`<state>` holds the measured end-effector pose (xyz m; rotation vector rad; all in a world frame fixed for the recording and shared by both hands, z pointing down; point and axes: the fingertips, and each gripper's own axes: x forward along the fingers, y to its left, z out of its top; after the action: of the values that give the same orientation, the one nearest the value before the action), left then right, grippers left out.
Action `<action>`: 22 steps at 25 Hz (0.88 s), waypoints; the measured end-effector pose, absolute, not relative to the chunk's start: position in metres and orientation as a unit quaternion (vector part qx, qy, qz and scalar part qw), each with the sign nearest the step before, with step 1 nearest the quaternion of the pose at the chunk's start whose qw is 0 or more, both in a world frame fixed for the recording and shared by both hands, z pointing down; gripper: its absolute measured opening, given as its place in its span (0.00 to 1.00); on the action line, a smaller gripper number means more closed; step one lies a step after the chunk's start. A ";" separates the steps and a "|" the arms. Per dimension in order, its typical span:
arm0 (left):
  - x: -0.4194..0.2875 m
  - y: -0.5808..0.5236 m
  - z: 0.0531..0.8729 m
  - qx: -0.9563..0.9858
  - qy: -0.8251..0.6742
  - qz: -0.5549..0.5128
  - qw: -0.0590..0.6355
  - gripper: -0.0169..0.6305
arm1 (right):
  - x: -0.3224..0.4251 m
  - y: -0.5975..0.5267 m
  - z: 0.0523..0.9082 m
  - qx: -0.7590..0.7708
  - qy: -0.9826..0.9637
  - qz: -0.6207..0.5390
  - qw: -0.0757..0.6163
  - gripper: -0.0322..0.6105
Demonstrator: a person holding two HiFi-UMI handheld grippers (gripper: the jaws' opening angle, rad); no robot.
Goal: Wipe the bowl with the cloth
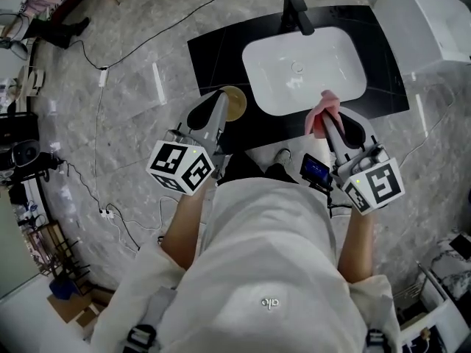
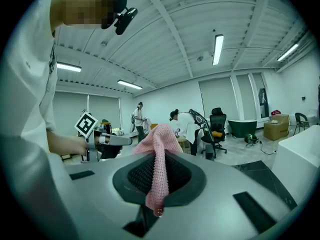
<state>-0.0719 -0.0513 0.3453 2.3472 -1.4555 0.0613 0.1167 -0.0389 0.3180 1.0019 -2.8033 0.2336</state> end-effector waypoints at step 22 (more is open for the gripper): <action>-0.028 -0.043 0.327 0.854 -0.496 0.042 0.150 0.05 | 0.147 -0.027 0.313 0.345 -0.933 0.067 0.077 0.07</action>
<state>-0.0275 -0.0431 0.3267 2.4534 -1.4243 0.1214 0.1471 -0.0271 0.3132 1.0326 -2.7960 0.2019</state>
